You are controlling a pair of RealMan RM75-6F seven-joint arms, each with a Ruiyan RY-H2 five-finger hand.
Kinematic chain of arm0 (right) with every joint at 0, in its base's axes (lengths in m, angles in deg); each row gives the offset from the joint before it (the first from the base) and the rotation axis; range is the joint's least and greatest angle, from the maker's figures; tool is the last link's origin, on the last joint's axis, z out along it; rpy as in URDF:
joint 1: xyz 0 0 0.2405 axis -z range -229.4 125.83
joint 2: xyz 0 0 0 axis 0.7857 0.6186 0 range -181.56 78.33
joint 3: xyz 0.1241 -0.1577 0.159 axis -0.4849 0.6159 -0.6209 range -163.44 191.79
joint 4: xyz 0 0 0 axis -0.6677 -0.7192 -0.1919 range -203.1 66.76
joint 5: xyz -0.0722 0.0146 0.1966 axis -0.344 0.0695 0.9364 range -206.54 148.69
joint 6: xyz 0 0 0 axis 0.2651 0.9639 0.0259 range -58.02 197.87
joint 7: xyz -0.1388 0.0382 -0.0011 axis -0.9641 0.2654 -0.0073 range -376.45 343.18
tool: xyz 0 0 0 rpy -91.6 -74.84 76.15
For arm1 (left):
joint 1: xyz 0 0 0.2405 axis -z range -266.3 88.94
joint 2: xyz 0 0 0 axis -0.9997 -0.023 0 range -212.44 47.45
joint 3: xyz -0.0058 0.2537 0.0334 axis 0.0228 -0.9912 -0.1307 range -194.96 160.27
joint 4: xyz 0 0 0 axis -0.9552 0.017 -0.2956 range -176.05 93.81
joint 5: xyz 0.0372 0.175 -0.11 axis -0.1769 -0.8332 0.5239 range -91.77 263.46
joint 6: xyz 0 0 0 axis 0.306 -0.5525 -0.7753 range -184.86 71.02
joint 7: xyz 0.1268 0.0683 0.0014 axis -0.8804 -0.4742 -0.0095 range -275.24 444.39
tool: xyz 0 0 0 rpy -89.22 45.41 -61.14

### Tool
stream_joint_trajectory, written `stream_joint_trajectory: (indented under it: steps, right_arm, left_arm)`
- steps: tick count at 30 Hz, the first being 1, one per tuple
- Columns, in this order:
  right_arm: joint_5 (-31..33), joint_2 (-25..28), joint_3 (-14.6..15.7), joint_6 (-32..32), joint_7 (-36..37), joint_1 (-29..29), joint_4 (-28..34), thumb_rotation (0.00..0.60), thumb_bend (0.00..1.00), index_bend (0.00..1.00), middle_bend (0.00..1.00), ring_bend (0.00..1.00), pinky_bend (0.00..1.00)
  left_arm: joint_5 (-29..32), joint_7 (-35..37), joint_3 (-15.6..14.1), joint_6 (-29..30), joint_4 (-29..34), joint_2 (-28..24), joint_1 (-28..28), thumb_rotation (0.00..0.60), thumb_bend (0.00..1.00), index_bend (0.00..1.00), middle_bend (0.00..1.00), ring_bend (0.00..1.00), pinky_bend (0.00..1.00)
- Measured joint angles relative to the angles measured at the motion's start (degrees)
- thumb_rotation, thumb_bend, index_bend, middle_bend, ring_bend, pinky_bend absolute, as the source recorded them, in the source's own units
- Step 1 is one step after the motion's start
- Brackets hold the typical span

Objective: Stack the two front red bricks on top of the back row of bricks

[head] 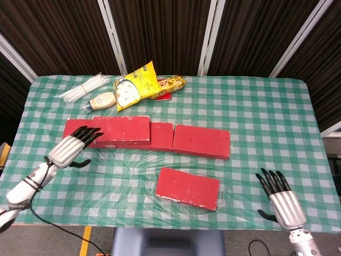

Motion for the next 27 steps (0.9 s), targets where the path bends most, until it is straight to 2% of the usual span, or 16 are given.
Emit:
stream_joint_trajectory:
  steps: [1,7,11,17,27]
  right_arm:
    - [-0.1,-0.1,0.0,-0.8,0.0,-0.4,0.6,0.600,0.16,0.00,0.00,0.00,0.00]
    - [1.5,-0.1,-0.3,-8.8,-1.3,-4.3,7.5,0.600,0.15,0.00,0.00,0.00,0.00]
    - [5.3,-0.7,-1.0,-13.9,-4.6,-6.7,12.5,0.600,0.13,0.00,0.00,0.00,0.00]
    - [14.3,-4.4,-3.4,-18.7,-10.0,-9.7,16.9,0.600,0.13,0.00,0.00,0.00,0.00]
    - [30.9,-12.2,-7.5,-22.5,-19.0,-15.4,18.7,0.600,0.13,0.00,0.00,0.00,0.00]
  left_arm:
    - [0.2,-1.6,-0.7,3.0,0.9,-0.1,-3.4,0.600,0.32,0.00,0.00,0.00,0.00]
    - [1.1,-6.9,-2.6,13.1,0.6,1.9,-15.0,0.600,0.33,0.00,0.00,0.00,0.00]
    - [1.7,-9.1,-2.5,17.6,-2.1,4.4,-19.9,0.600,0.34,0.00,0.00,0.00,0.00]
    - [1.7,-10.4,-1.3,18.3,-3.6,5.3,-21.7,0.600,0.35,0.00,0.00,0.00,0.00]
    - [0.6,-7.1,0.2,17.4,-4.7,5.2,-22.0,0.600,0.35,0.00,0.00,0.00,0.00]
